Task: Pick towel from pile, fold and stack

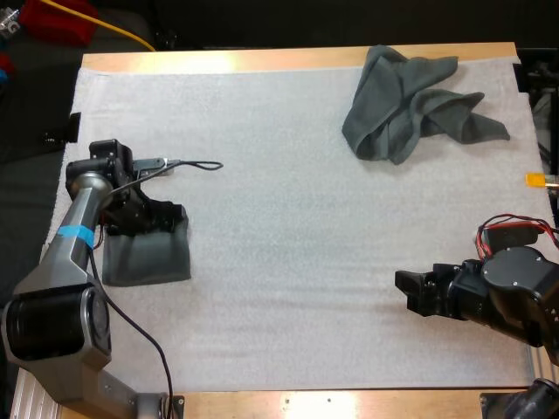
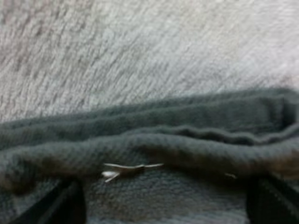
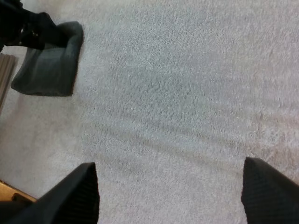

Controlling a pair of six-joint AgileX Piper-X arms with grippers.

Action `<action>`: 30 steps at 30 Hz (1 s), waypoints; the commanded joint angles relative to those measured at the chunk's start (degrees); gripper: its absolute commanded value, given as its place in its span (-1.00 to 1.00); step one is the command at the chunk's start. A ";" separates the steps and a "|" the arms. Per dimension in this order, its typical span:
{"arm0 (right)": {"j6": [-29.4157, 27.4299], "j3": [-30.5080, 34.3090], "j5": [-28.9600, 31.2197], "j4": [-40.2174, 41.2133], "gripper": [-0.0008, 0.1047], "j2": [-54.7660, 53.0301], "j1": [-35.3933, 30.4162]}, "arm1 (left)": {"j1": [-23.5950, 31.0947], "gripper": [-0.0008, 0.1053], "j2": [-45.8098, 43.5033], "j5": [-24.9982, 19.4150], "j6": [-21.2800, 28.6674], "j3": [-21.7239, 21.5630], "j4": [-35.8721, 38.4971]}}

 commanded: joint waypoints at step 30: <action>-10.23 -0.44 6.08 -3.87 0.21 -0.10 -13.08 | -0.32 0.33 -30.83 7.42 -0.59 -6.86 9.61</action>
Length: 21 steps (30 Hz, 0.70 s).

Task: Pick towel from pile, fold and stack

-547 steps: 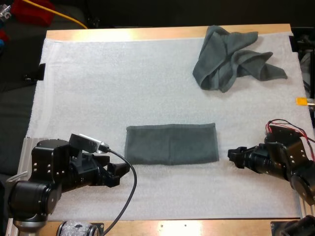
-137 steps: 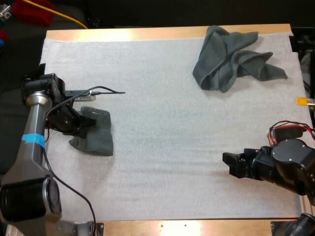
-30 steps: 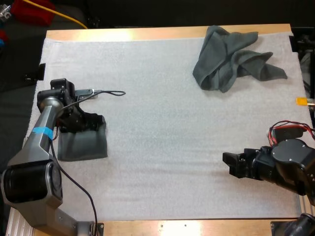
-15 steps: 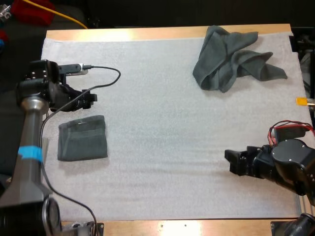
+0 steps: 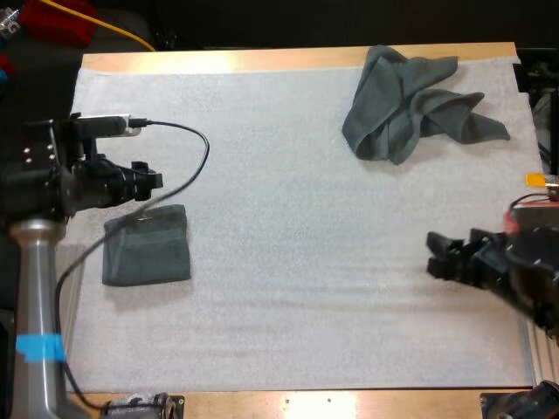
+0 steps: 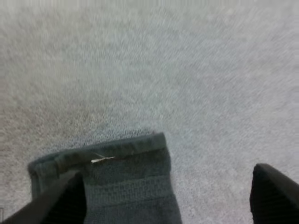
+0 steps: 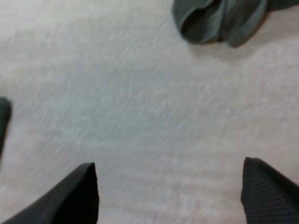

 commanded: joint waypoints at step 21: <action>-15.18 -0.44 -8.97 5.50 0.21 -2.75 -32.66 | -10.29 0.33 -15.67 -1.85 1.65 0.10 4.72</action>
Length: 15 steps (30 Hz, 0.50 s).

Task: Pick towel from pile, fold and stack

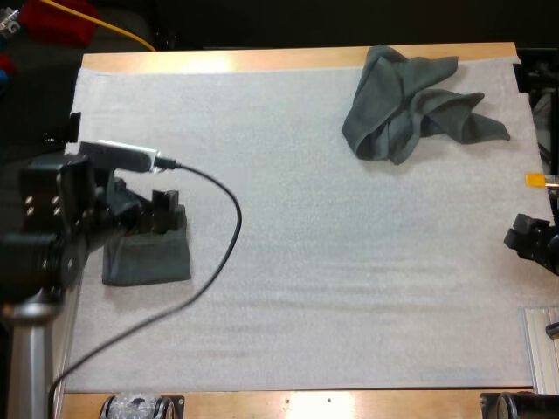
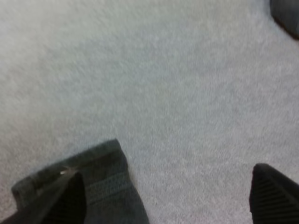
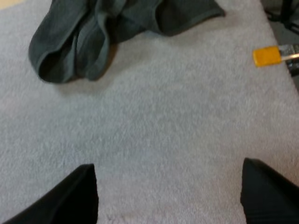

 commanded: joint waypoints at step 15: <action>-5.32 -0.44 -0.62 2.23 0.21 -17.59 -0.34 | -0.19 0.33 -24.22 -1.49 -0.03 12.30 -0.53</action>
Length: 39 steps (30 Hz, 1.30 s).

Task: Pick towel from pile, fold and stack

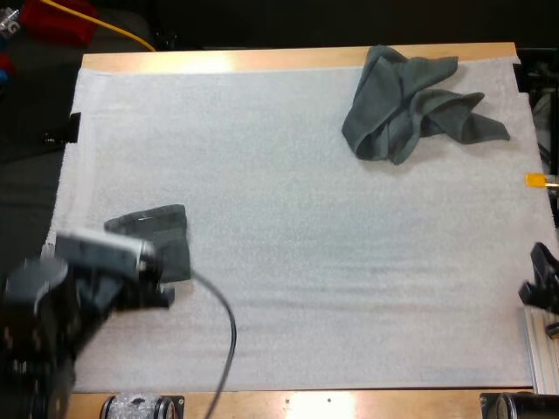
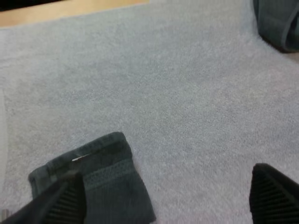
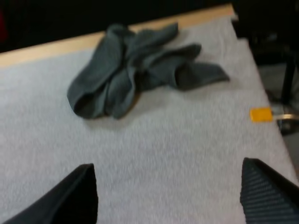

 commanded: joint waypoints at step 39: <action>0.78 4.92 -0.53 2.37 0.21 -24.66 -0.34 | 0.12 0.33 -39.95 0.94 4.65 15.18 5.82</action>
